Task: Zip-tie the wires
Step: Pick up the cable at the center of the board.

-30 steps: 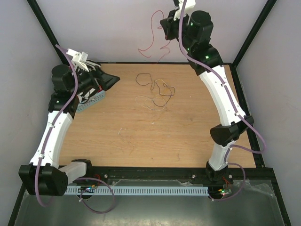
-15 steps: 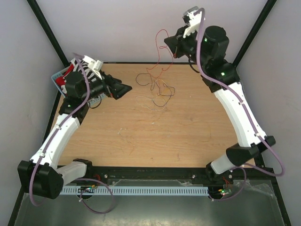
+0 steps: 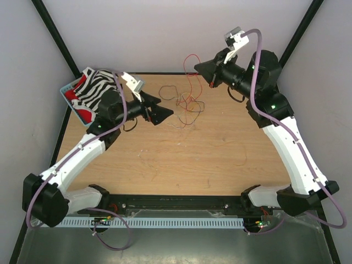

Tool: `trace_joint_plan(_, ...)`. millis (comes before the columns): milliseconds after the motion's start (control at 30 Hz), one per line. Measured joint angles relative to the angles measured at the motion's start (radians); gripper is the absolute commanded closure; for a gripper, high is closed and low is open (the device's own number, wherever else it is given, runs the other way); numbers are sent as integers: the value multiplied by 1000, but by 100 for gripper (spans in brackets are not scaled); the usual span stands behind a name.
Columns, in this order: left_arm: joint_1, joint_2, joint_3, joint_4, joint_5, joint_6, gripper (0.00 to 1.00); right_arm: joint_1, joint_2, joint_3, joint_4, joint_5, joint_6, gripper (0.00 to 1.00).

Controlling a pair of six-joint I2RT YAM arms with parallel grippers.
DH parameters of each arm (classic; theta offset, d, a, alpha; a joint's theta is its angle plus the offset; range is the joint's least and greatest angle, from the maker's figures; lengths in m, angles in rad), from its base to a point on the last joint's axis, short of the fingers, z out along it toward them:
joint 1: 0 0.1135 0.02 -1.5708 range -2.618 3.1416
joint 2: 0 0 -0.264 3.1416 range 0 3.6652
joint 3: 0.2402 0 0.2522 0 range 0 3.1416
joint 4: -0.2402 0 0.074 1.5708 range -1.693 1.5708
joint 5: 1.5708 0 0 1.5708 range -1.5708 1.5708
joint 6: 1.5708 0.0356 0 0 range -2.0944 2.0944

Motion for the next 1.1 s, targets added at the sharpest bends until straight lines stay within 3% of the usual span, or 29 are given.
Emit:
trace_joint_plan(200,-74,116,17,58,-36,4,2,0,-73,-58,18,-32,32,100)
trace_joint_plan(367,-117,188,41,74,-53,12,17,0,-119,-68,39,-45,50,100)
trace_joint_plan(667,-127,212,64,113,-60,20,30,0,-176,-109,50,-49,54,100)
trace_joint_plan(800,-128,211,66,141,-58,19,41,0,-190,-136,58,-50,58,100)
trace_joint_plan(1033,-147,235,82,214,-51,10,39,0,-196,-158,62,-56,75,100)
trace_joint_plan(1100,-153,245,83,229,-48,5,42,0,-196,-159,66,-56,77,100)
